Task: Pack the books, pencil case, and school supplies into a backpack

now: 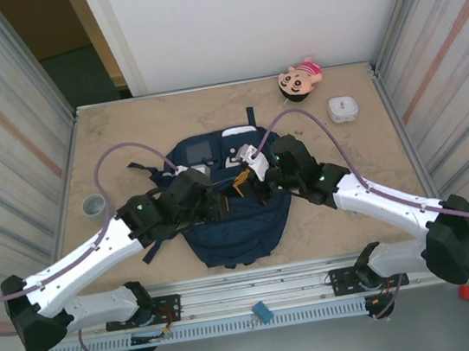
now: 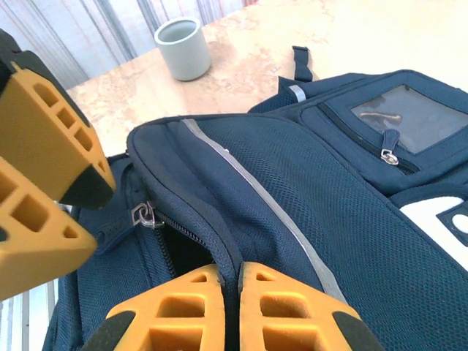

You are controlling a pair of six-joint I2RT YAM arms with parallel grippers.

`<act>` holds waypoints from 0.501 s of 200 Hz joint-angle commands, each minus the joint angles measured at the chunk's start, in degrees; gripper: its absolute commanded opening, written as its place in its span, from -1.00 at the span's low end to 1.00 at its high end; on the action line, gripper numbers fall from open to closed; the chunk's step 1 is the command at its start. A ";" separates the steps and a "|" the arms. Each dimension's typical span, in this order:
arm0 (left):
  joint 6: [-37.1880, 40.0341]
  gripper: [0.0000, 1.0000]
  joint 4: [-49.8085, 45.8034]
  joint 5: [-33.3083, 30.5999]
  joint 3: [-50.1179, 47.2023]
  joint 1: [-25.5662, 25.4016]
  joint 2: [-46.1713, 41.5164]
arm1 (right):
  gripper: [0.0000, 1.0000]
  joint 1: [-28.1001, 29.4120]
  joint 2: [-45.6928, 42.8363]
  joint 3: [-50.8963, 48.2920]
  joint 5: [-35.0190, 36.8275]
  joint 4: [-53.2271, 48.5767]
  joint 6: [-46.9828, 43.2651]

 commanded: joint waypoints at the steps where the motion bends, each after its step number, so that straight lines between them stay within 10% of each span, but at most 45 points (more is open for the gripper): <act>1: 1.25 -0.18 -0.51 -2.41 1.78 -0.42 0.74 | -1.00 0.48 -0.56 2.27 -0.98 6.20 2.45; 100: 1.57 -0.66 2.29 -5.06 -1.82 -0.29 1.04 | -1.00 0.42 -0.66 2.62 -0.58 4.97 2.18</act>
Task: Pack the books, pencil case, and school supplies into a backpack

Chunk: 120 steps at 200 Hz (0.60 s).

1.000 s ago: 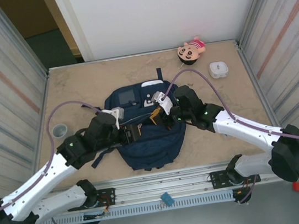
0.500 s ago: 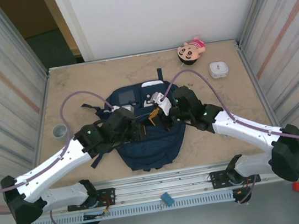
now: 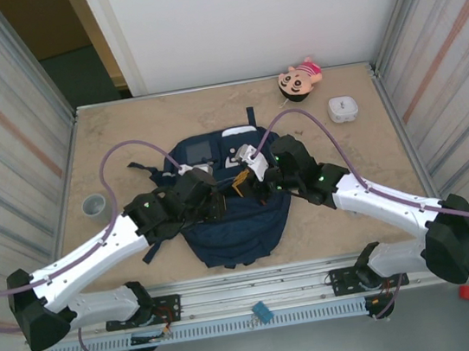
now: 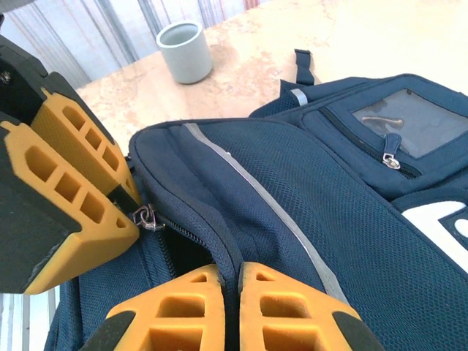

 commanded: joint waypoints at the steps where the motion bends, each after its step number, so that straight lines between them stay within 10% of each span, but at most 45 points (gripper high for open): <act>1: -0.02 -0.67 0.80 -2.30 -0.90 -0.26 -0.70 | -1.00 0.33 -0.87 2.60 -0.54 4.30 1.95; 120: 1.40 -1.00 -4.29 -3.26 -8.16 4.61 -11.87 | -1.00 -8.14 -4.13 -0.06 -3.24 -1.81 1.31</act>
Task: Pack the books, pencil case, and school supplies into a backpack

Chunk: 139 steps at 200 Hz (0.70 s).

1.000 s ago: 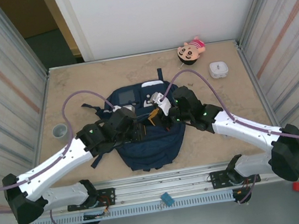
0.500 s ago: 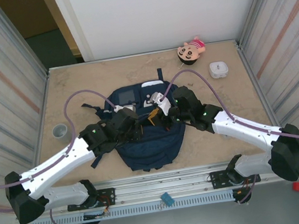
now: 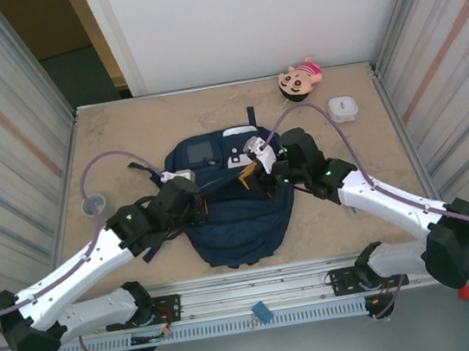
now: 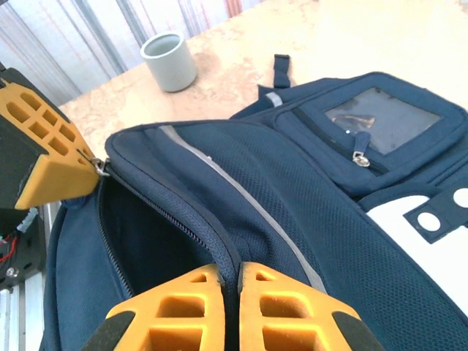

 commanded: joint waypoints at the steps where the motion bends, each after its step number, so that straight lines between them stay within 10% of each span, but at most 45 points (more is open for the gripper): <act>1: 1.50 -1.00 -3.35 -1.79 -1.66 1.08 -2.94 | -1.00 -2.16 -2.66 -0.02 0.17 -0.15 1.31; 17: 5.98 -1.00 0.12 0.88 -2.31 1.31 -4.03 | -0.88 -1.95 -2.67 -0.02 -1.19 -0.49 1.00; 47: 13.78 -1.00 8.11 8.44 -2.65 1.33 -4.72 | 0.04 2.62 -2.50 0.51 -1.03 -1.30 -2.00; 139: 17.27 -1.00 14.16 14.95 -3.57 1.30 -5.24 | 0.39 8.08 7.04 6.77 -3.01 -2.78 -7.45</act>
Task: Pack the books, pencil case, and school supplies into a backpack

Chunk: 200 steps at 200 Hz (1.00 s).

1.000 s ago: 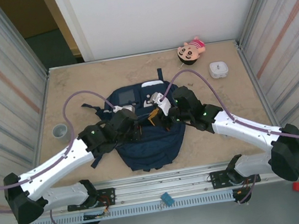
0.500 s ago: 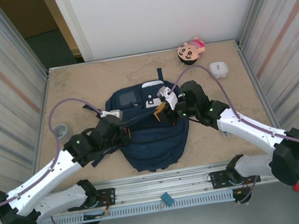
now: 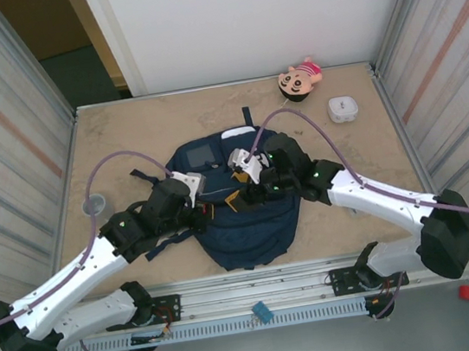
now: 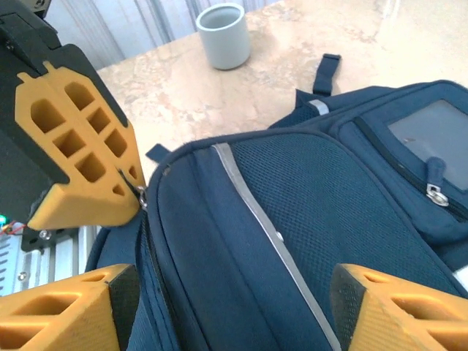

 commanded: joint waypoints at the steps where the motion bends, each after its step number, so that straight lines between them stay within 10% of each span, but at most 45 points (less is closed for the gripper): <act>1: 2.28 -1.00 6.67 3.39 -0.11 0.18 -1.98 | 0.39 0.91 2.35 2.90 -1.65 -0.09 -2.13; 55: 3.65 -1.00 6.29 3.61 -0.28 0.19 -3.07 | 0.05 1.04 5.55 4.67 -4.32 0.83 -2.50; 103: 4.76 -1.00 2.68 0.62 -1.63 3.05 -5.11 | -0.87 -0.26 3.77 3.73 -9.18 0.45 -3.99; 200: 12.86 -1.00 6.75 5.90 -8.10 13.08 -9.23 | -1.00 -4.22 0.31 4.14 -23.14 -3.84 -11.42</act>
